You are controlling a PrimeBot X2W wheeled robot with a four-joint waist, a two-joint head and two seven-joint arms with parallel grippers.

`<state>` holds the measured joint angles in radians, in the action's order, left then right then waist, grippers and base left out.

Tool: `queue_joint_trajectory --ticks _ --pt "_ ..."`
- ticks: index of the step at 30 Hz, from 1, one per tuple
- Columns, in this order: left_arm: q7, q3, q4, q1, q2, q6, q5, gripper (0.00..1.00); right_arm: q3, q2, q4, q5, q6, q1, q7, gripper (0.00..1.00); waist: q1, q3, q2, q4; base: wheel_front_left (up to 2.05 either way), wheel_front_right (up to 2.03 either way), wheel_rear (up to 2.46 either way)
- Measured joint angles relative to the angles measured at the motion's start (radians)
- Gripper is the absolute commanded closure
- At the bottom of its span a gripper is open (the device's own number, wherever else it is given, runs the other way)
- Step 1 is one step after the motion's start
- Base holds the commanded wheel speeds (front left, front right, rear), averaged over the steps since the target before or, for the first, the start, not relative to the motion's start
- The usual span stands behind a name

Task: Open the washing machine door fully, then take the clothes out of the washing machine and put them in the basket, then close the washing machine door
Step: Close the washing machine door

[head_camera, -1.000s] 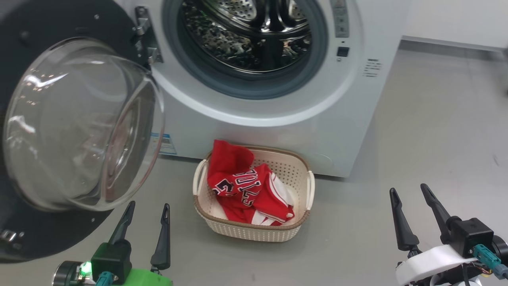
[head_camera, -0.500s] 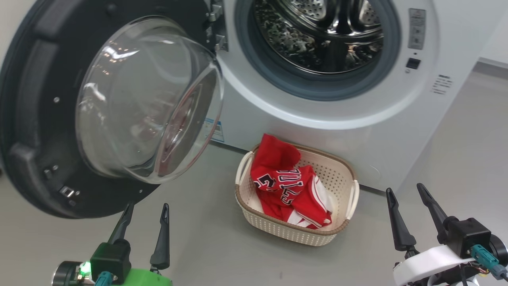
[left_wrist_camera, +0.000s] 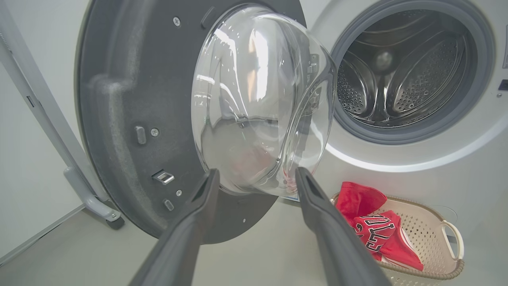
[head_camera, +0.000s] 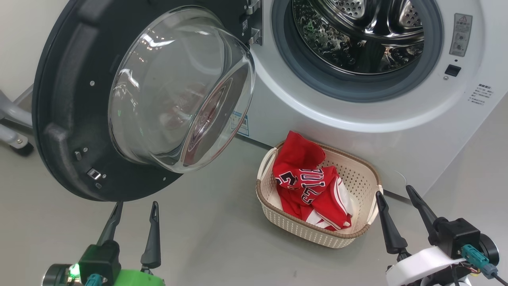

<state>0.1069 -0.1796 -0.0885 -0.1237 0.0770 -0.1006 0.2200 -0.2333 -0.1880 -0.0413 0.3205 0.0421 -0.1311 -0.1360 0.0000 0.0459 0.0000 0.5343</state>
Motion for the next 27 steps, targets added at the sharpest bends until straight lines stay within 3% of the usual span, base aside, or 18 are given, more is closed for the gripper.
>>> queue_joint_trajectory --ticks 13,15,20,27 --pt "0.001 0.001 -0.002 -0.006 -0.001 0.0 0.0 0.0 -0.001 0.0 0.003 -0.006 -0.006 0.005 0.007 0.0 0.0 0.005 0.0 0.001 0.0 0.0 0.0" --pt "0.001 0.0 -0.002 -0.006 -0.001 0.0 0.001 1.0 -0.001 0.0 0.004 -0.006 -0.006 0.005 0.007 0.0 0.0 0.004 0.0 0.001 0.0 0.0 0.0" --pt "0.002 0.001 -0.006 -0.009 -0.003 0.0 0.015 1.0 -0.002 0.0 0.006 -0.006 -0.006 0.006 0.007 0.0 0.0 0.001 0.0 0.0 0.0 0.0 0.0" --pt "0.01 0.021 -0.046 -0.012 -0.014 0.011 0.141 1.0 -0.004 0.0 0.007 -0.006 -0.006 0.008 0.007 0.0 0.0 0.001 0.0 0.001 0.0 0.0 0.0"
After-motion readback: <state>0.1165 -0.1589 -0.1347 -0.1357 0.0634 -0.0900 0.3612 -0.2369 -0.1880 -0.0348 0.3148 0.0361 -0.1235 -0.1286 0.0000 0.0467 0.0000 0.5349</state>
